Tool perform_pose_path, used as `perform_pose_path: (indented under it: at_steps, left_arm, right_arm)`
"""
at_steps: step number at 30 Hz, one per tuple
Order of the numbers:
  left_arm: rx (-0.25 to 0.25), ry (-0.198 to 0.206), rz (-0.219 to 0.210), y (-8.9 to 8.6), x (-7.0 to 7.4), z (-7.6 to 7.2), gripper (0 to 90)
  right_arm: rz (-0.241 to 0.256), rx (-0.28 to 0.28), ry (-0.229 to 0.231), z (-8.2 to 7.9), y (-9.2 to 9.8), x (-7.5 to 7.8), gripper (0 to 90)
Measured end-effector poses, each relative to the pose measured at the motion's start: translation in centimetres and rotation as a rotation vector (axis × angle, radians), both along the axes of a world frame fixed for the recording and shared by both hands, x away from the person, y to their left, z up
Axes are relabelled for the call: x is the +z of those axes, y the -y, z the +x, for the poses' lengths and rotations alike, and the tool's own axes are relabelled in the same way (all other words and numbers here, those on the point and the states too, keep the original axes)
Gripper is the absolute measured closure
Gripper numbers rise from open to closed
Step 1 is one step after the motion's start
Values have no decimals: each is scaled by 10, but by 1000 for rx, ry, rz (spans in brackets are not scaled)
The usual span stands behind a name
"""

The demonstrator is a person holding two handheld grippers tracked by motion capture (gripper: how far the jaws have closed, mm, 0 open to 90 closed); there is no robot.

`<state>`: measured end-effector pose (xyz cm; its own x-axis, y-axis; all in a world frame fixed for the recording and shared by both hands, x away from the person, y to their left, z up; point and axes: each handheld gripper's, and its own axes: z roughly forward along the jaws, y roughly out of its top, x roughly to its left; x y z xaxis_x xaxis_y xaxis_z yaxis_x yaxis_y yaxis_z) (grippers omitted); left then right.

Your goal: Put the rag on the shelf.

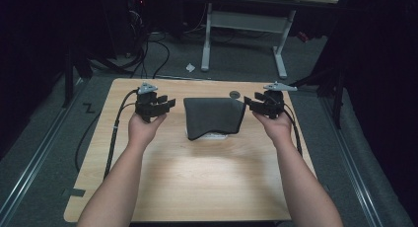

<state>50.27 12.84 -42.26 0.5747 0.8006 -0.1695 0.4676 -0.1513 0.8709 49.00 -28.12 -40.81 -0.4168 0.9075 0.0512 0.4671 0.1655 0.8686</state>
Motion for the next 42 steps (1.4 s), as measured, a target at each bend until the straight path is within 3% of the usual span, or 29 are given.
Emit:
perform_pose_path:
  at_steps: [4,11,13,14,21,27,31,33,35,37,38,39,41,42]
  left_arm:
    - [-1,33,-15,-7,5,-13,565]
    - [-6,51,-24,-17,6,-40,544]
    - [-18,52,-29,-19,3,-49,538]
    - [-27,47,-31,-19,0,-53,536]
    - [-65,38,-5,-12,-20,-86,506]
    - [-123,-12,12,-2,-49,-114,494]
    - [-186,-66,46,12,-73,-132,496]
    - [-211,-81,85,20,-83,-143,491]
    - [-257,-108,91,28,-92,-157,480]
    - [-275,-106,46,34,-101,-176,474]
    - [-277,-112,49,39,-105,-183,482]
    - [-301,-121,88,46,-106,-187,480]
    - [-309,-72,163,54,-106,-190,454]
    - [-304,-73,159,53,-105,-188,456]
  right_arm:
    - [-17,-2,30,-13,2,5,453]
    - [-57,12,51,-40,4,13,442]
    - [-50,19,76,-51,4,12,446]
    - [-56,22,62,-56,3,13,440]
    - [-101,71,87,-94,-12,1,419]
    - [-120,129,74,-122,-35,-24,392]
    - [-154,166,39,-138,-58,-50,373]
    - [-145,175,10,-147,-70,-64,353]
    - [-147,181,-23,-155,-82,-77,333]
    - [-131,191,-52,-166,-93,-89,331]
    - [-115,194,-63,-172,-98,-95,339]
    - [-108,199,-69,-177,-103,-101,339]
    - [-167,239,-70,-184,-115,-107,334]
    - [-185,248,-64,-186,-119,-108,344]
